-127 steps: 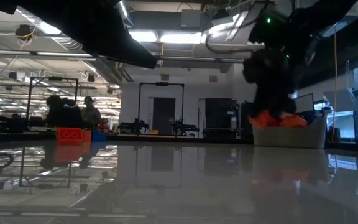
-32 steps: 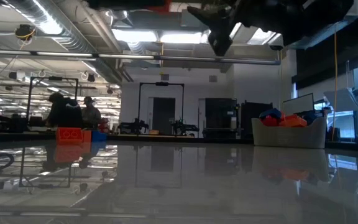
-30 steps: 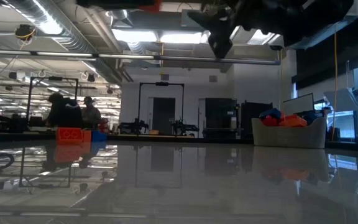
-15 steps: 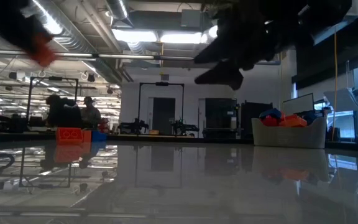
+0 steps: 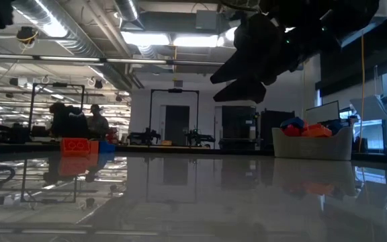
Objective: Sort blocks by size
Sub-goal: Put the orange game piece into the transparent bin
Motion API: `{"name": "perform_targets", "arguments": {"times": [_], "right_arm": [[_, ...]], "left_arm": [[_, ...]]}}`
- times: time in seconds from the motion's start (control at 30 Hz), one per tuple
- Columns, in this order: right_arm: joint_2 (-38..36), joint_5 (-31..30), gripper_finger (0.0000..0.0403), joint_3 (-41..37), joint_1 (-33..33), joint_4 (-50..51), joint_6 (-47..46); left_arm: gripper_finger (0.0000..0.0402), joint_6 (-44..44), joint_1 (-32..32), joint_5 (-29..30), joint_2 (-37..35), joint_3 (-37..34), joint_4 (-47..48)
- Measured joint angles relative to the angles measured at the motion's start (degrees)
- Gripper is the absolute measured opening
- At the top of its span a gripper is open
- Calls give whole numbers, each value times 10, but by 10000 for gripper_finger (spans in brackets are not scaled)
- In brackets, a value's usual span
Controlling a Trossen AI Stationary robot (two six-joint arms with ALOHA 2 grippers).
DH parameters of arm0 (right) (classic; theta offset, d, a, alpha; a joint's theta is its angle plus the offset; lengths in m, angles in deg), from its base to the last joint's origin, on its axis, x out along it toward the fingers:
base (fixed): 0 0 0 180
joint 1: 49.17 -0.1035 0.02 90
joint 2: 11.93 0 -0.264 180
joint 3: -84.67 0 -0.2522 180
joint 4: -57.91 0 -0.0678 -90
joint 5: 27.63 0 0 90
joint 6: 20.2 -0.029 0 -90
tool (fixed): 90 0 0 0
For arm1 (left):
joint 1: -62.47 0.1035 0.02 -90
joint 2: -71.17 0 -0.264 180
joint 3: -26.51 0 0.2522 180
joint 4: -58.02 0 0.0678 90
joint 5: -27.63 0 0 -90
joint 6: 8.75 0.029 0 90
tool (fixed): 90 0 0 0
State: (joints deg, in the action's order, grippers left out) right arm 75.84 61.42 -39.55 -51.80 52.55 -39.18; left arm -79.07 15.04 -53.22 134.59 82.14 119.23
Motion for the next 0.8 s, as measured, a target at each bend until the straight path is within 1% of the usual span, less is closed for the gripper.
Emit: {"name": "perform_targets", "arguments": {"times": [0.37,0.5,0.63,0.8], "right_arm": [[0,-6,294,0,0,0,0],[0,-6,294,0,0,1,0],[0,-6,294,0,0,9,0],[0,-6,294,0,0,14,0]], "left_arm": [[88,-107,-61,-10,0,0,2],[92,-146,-74,-9,0,0,39],[118,-183,-82,-6,0,0,66],[166,-184,-81,-1,-1,0,59]]}}
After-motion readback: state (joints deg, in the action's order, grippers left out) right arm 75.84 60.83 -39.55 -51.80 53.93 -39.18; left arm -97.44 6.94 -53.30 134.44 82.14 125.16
